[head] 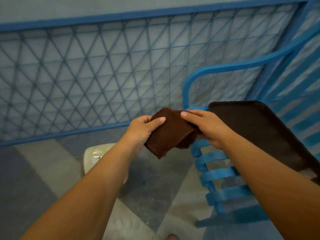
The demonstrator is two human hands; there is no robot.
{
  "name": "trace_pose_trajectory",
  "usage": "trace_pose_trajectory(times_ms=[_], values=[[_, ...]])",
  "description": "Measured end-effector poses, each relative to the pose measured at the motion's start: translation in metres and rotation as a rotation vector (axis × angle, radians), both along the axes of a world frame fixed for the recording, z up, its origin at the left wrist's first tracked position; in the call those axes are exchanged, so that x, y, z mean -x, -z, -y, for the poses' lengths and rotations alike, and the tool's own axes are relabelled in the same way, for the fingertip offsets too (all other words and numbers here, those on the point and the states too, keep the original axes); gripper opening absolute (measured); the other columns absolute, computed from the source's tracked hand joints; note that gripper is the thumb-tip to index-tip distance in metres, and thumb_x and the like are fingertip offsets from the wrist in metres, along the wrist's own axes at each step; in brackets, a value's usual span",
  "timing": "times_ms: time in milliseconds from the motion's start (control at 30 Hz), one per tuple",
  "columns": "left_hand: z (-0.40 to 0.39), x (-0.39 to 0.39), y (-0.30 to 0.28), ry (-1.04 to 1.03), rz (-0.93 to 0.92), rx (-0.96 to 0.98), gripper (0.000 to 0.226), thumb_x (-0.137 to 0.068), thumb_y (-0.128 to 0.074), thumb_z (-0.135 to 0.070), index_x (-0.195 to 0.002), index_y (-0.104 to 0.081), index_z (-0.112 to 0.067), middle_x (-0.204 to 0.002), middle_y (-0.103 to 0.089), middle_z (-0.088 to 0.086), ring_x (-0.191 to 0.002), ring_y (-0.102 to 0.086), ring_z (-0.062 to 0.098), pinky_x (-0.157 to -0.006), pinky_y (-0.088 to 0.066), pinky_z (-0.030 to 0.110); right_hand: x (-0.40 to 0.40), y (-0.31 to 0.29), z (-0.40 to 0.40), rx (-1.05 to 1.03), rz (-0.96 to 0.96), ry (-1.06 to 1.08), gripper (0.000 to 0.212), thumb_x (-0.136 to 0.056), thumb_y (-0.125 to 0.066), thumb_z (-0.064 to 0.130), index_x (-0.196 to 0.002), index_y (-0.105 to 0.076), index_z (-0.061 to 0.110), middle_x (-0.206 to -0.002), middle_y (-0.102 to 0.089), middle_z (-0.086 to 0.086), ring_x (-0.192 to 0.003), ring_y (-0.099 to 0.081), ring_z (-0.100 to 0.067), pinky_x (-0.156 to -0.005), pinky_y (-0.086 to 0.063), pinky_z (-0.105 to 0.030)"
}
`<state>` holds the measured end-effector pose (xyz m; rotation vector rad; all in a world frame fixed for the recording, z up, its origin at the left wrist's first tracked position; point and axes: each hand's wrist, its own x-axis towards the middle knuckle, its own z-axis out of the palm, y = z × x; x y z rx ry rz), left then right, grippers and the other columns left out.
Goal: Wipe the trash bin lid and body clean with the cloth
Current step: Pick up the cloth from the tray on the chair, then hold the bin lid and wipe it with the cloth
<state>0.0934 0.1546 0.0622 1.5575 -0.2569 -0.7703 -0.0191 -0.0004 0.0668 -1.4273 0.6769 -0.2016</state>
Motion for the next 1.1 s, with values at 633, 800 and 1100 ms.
trace_pose_trajectory(times_ms=[633, 800, 1100], values=[[-0.230, -0.069, 0.101, -0.282, 0.034, -0.294, 0.023, -0.085, -0.070, -0.020, -0.106, -0.068, -0.013, -0.086, -0.066, 0.005, -0.077, -0.061, 0.017, -0.069, -0.047, 0.022, -0.081, 0.134, -0.209, -0.684, -0.162, 0.161, 0.041, -0.077, -0.069, 0.011, -0.116, -0.061, 0.001, -0.106, -0.070, -0.019, -0.100, -0.066, -0.031, -0.083, -0.052, -0.039], [-0.243, -0.082, 0.138, -0.235, 0.200, -0.517, 0.027, -0.088, -0.066, -0.026, -0.114, -0.066, -0.019, -0.111, -0.064, 0.000, -0.105, -0.061, 0.019, -0.079, -0.046, 0.023, -0.063, 0.176, -0.196, -0.720, -0.273, 0.301, 0.045, -0.078, -0.069, 0.014, -0.119, -0.058, -0.002, -0.106, -0.068, -0.021, -0.099, -0.064, -0.033, -0.090, -0.048, -0.044], [-0.244, -0.080, 0.228, -0.720, -0.702, -0.358, 0.049, -0.097, -0.050, -0.017, -0.143, -0.038, -0.005, -0.139, -0.044, 0.018, -0.125, -0.045, 0.034, -0.101, -0.038, 0.045, -0.064, 0.232, -0.209, -0.596, -0.274, 0.580, 0.046, -0.087, -0.064, 0.019, -0.130, -0.053, 0.007, -0.116, -0.064, -0.016, -0.098, -0.064, -0.032, -0.085, -0.050, -0.044]])
